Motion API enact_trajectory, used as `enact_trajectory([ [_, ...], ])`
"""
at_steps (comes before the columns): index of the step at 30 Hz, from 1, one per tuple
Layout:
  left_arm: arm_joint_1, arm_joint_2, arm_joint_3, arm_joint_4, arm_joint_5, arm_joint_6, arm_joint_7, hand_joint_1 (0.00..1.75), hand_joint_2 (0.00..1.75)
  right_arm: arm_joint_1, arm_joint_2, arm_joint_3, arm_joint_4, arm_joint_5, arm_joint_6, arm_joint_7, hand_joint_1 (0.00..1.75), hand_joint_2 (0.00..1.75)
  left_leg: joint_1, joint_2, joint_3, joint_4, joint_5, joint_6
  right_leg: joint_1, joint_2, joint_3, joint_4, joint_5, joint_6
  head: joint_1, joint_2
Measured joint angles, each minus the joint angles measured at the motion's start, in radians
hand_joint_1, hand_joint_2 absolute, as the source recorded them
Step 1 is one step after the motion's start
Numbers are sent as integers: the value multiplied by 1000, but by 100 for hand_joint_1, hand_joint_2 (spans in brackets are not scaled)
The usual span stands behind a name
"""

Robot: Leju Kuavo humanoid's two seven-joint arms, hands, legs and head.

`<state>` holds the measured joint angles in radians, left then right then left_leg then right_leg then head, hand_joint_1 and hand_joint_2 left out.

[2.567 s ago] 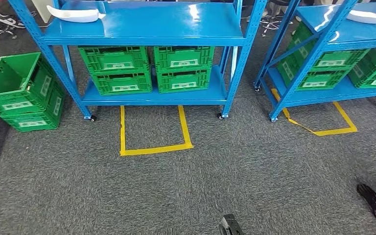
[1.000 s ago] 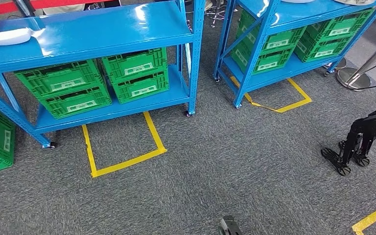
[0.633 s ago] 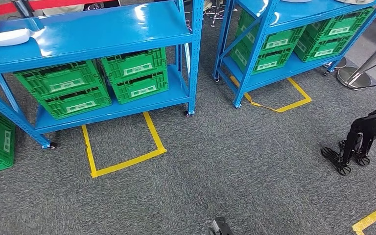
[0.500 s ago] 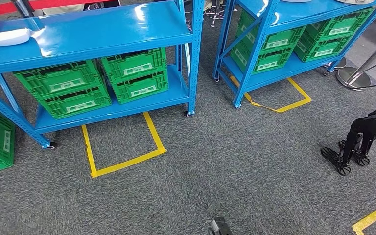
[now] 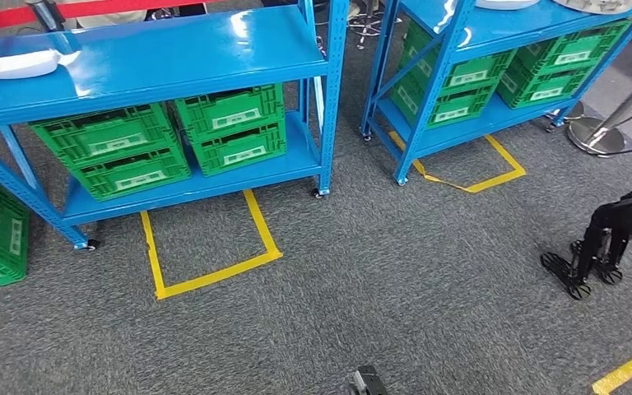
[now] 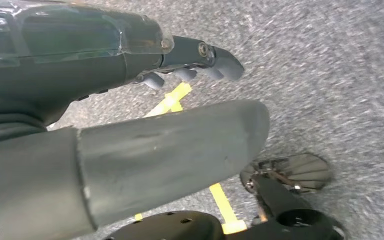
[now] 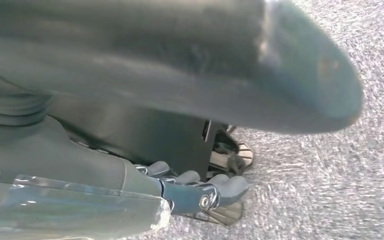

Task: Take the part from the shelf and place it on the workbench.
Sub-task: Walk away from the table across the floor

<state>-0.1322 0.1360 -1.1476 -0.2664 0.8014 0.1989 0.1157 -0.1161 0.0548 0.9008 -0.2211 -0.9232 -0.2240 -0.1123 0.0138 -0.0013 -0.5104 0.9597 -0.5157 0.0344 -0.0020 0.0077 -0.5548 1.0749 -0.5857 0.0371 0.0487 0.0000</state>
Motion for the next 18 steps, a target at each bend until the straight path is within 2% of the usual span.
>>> enact_trajectory([
  [2,1,-1,0,-1,-2,-1,-8,0,0,-5,-3,0,0,-2,-2,-3,0,0,1,2,6,-2,-3,-1,-4,-2,-69,127,-45,6,7,0],
  [3,1,-2,0,-1,-3,-2,-11,0,0,-7,-5,0,1,-3,-3,-4,0,0,2,2,10,-2,-6,-3,-7,-2,-89,158,-45,8,9,0],
  [4,2,-4,0,-1,-3,-2,-15,0,0,-9,-6,0,1,-5,-4,-4,0,0,3,0,15,-2,-10,-7,-9,-3,-91,154,-24,10,10,0],
  [5,2,-6,0,-1,-4,-3,-18,0,0,-9,-8,0,1,-7,-4,-4,0,0,5,-2,22,-1,-15,-11,-13,-5,-74,112,15,12,10,0],
  [6,2,-9,0,-1,-4,-4,-20,0,0,-7,-9,1,1,-8,-5,-4,0,0,7,-5,29,0,-22,-17,-16,-7,-46,48,56,14,12,0],
  [7,2,-11,0,-1,-5,-5,-22,0,0,-5,-10,2,1,-9,-6,-4,0,0,7,-7,34,3,-29,-24,-16,-8,-19,-11,84,14,16,0],
  [8,2,-12,0,-1,-5,-6,-24,0,0,-5,-12,3,2,-9,-7,-4,0,0,6,-9,36,6,-34,-32,-17,-8,2,-57,95,10,19,0],
  [10,2,-13,0,-1,-6,-7,-25,0,0,-4,-13,7,3,-9,-8,-4,0,0,4,-7,35,9,-40,-46,-13,-5,14,-85,85,-5,18,0],
  [13,2,-15,0,-1,-6,-9,-27,0,0,-3,-15,9,3,-9,-11,-6,0,0,6,-1,32,27,-60,-60,-15,-2,22,-90,77,-26,3,0],
  [14,1,-16,0,-1,-6,-9,-27,0,0,-4,-16,9,3,-9,-11,-7,0,0,7,1,14,66,-80,-64,-16,-3,26,-92,75,-32,-4,0],
  [16,0,-17,0,-1,-6,-9,-29,0,0,-3,-18,9,4,-9,-12,-7,0,0,7,2,-61,202,-135,-66,-14,-5,33,-94,69,-42,-18,0],
  [17,2,-18,0,-1,-6,-9,-30,0,0,-3,-19,9,4,-9,-12,-7,0,0,7,2,-106,273,-153,-66,-12,-5,35,-94,66,-45,-22,0],
  [18,3,-18,0,-1,-6,-9,-30,0,0,-2,-20,9,4,-9,-12,-7,0,0,7,2,-139,316,-153,-65,-9,-4,39,-93,62,-47,-24,0],
])
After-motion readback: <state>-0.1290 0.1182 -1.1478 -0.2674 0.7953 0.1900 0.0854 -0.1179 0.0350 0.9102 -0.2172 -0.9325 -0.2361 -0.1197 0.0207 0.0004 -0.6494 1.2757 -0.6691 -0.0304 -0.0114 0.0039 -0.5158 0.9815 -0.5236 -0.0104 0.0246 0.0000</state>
